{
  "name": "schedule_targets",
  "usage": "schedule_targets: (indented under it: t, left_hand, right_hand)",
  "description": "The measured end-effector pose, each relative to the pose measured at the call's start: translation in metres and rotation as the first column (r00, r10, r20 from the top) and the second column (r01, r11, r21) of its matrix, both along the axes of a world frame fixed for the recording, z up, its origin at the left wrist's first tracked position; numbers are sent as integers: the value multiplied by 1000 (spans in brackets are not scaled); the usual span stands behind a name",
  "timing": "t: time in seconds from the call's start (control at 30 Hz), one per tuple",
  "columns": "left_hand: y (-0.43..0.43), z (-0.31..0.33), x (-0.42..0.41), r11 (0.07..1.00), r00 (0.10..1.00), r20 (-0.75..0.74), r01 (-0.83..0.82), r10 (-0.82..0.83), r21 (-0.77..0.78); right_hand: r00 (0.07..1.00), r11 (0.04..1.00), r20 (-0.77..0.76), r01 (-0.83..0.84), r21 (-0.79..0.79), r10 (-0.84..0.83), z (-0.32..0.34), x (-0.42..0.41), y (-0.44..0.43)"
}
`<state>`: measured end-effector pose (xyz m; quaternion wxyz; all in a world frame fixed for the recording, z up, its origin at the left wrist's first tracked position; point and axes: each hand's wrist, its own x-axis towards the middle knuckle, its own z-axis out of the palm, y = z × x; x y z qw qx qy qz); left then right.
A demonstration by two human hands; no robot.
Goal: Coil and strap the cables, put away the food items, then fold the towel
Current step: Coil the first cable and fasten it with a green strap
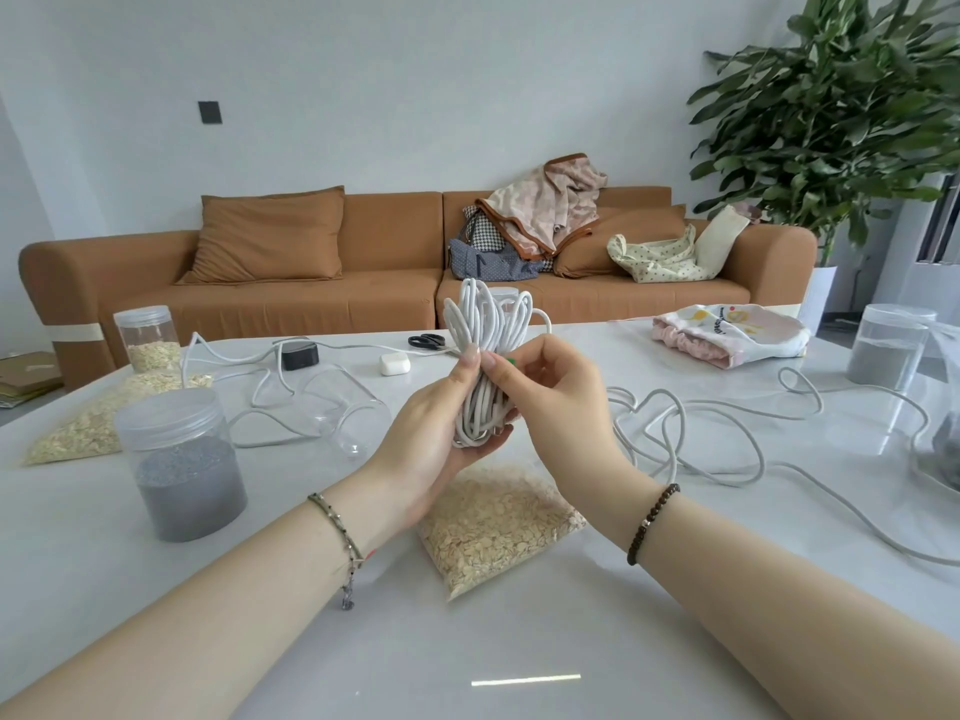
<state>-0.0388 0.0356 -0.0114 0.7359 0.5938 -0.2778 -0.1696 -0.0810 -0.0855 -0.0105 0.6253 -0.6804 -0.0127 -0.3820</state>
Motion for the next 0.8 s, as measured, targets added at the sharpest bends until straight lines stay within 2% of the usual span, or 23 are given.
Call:
schedule_targets:
  t: [0.17, 0.37, 0.67, 0.8]
  left_hand:
    - [-2, 1, 2, 994, 998, -19, -68, 66, -89]
    - [-3, 0, 1, 992, 998, 4, -62, 63, -112]
    - [-3, 1, -1, 993, 997, 7, -80, 81, -82]
    - [-2, -1, 2, 994, 994, 44, -103, 104, -43]
  right_hand:
    - [999, 998, 21, -37, 45, 36, 2, -1, 0]
    - [999, 998, 26, -31, 56, 29, 5, -2, -2]
    - [997, 994, 16, 80, -72, -79, 0, 2, -2]
    - [996, 995, -23, 85, -60, -86, -1, 1, -2]
